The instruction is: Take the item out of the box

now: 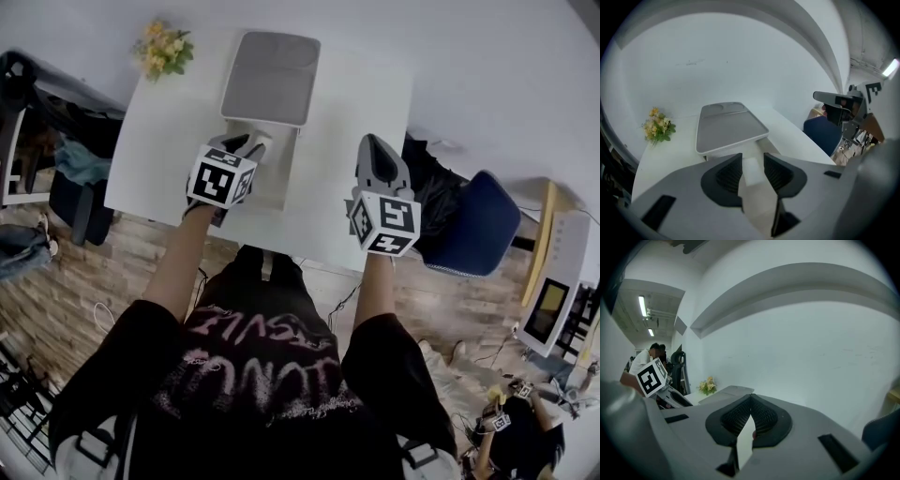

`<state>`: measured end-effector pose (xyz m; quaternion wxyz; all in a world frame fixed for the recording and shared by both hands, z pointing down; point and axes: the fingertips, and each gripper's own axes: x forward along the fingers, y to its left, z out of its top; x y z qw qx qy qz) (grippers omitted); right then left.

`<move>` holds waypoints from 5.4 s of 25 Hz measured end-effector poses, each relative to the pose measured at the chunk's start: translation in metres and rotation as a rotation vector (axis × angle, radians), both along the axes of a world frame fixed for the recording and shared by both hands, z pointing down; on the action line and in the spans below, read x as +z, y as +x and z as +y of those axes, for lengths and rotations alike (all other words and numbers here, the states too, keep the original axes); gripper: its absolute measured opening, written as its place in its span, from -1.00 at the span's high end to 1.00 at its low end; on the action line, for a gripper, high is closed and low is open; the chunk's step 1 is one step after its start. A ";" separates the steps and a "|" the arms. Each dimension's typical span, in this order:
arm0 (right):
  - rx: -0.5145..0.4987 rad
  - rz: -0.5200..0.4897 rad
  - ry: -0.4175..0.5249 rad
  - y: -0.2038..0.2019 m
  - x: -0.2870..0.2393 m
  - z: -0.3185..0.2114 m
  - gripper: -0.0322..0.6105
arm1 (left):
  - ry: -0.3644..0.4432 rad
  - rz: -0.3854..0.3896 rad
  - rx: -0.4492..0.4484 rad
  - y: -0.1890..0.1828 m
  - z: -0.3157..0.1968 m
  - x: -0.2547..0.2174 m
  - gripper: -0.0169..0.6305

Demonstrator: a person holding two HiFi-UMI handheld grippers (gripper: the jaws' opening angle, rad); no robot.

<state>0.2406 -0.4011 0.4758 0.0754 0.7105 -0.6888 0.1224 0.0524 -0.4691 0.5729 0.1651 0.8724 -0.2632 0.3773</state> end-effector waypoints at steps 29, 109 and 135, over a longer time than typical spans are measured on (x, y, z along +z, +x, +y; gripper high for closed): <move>0.048 -0.013 -0.076 0.042 0.038 0.021 0.87 | -0.171 -0.250 -0.071 0.009 0.001 0.092 0.27; 0.012 0.116 0.140 -0.024 -0.095 0.025 0.87 | 0.522 0.403 -0.129 -0.070 -0.005 -0.220 0.39; 0.009 0.109 0.187 -0.035 -0.115 0.010 0.88 | 0.577 0.460 -0.154 -0.087 -0.015 -0.242 0.39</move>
